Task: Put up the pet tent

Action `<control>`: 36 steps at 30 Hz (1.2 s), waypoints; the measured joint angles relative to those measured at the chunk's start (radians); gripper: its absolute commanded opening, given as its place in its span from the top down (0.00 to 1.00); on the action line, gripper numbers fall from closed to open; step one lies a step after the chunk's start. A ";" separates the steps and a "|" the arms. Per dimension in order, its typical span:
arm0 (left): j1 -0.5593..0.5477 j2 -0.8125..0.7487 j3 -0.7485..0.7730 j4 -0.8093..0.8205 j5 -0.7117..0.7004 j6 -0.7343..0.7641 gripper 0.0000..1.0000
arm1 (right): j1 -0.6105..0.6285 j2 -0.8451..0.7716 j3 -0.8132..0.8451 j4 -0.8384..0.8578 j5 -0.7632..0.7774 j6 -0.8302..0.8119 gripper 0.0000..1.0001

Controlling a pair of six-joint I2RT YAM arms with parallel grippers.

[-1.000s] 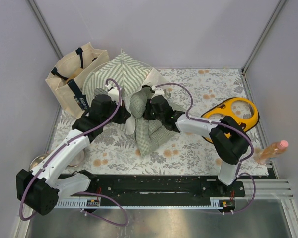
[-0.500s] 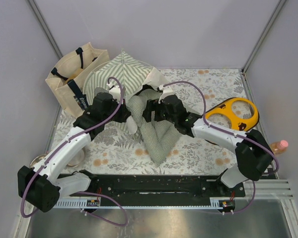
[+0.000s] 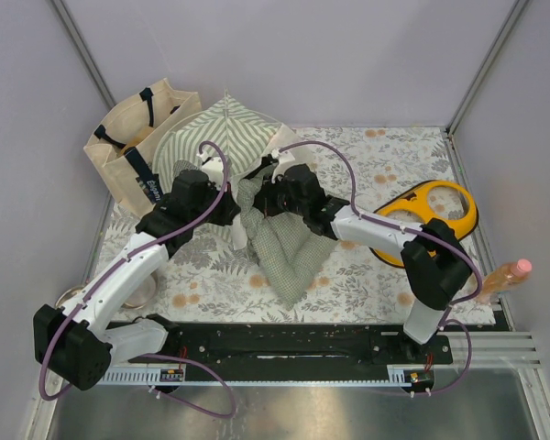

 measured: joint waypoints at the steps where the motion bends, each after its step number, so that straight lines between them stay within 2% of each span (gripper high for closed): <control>1: 0.000 0.000 0.000 0.000 0.000 0.000 1.00 | 0.000 0.004 -0.003 0.002 0.013 0.006 1.00; 9: -0.001 0.000 0.000 0.002 0.003 0.000 1.00 | 0.000 0.015 -0.024 0.039 0.154 0.084 1.00; 15: -0.001 0.002 0.000 0.003 0.002 0.001 1.00 | 0.000 0.170 0.046 0.143 0.150 0.185 0.99; 16: -0.001 0.003 0.000 0.003 0.002 0.000 1.00 | 0.000 0.193 0.047 0.166 0.148 0.204 0.96; 17: -0.001 0.005 0.001 0.004 0.002 0.000 1.00 | 0.000 0.213 0.048 0.186 0.147 0.220 0.89; 22: -0.001 0.014 0.005 0.008 0.005 0.000 1.00 | 0.000 0.257 0.059 0.235 0.147 0.267 0.40; 23: -0.001 0.015 0.007 0.005 0.009 0.000 1.00 | 0.000 0.256 0.057 0.239 0.152 0.270 0.34; 28: -0.004 0.018 0.010 0.003 0.019 0.000 1.00 | -0.006 0.152 -0.042 0.187 0.190 0.256 0.17; 36: -0.005 0.025 0.002 0.031 0.030 -0.001 1.00 | -0.019 -0.290 -0.205 -0.074 0.277 0.206 0.04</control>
